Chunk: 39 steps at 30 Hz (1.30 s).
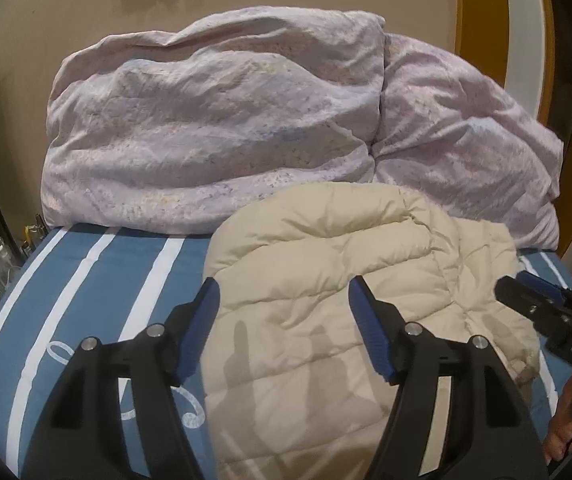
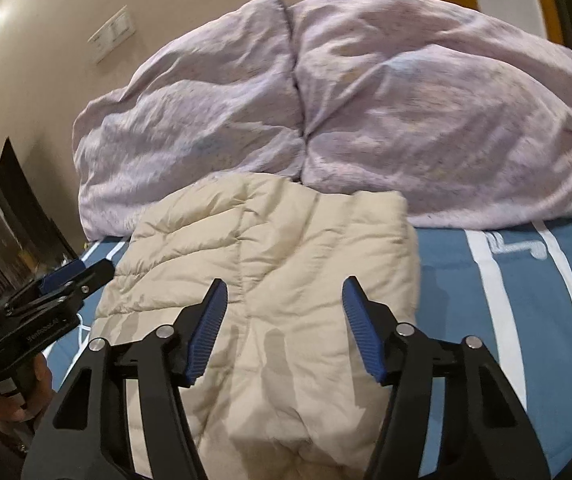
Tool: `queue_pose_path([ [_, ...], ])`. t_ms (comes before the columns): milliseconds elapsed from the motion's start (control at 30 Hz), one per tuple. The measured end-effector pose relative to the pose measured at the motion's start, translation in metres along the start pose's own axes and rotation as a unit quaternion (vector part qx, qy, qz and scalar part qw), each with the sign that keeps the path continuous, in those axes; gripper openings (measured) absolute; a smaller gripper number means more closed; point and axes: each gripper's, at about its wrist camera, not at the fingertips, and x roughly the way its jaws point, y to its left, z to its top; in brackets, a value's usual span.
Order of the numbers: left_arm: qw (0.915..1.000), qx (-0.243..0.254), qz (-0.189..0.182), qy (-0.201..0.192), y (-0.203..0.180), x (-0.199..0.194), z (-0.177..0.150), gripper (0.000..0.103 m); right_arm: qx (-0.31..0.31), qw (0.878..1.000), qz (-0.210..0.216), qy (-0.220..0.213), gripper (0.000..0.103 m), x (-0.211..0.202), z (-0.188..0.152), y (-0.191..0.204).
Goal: Fold large clothes
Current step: 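Press the folded jacket flat with both open grippers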
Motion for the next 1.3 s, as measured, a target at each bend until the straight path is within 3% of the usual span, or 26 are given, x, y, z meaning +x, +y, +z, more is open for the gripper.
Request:
queue_pose_path([
  [200,0.9997,0.012,0.021,0.004,-0.009,0.020,-0.001,0.066,-0.031,0.998,-0.042,-0.027,0.060,0.013,0.001,0.006],
  [333,0.9985,0.026,0.038,0.027,-0.011,0.045,-0.013,0.067,-0.043,0.996,-0.076,-0.002,0.060,0.036,-0.009,0.001],
  [467,0.9982,0.038,0.043,0.021,-0.010,0.054,-0.022,0.068,-0.063,0.994,-0.087,0.007,0.060,0.048,-0.021,0.003],
  [1300,0.9986,0.024,0.024,0.041,-0.005,0.082,-0.035,0.077,-0.022,0.996,-0.075,0.036,0.062,0.066,-0.027,-0.013],
])
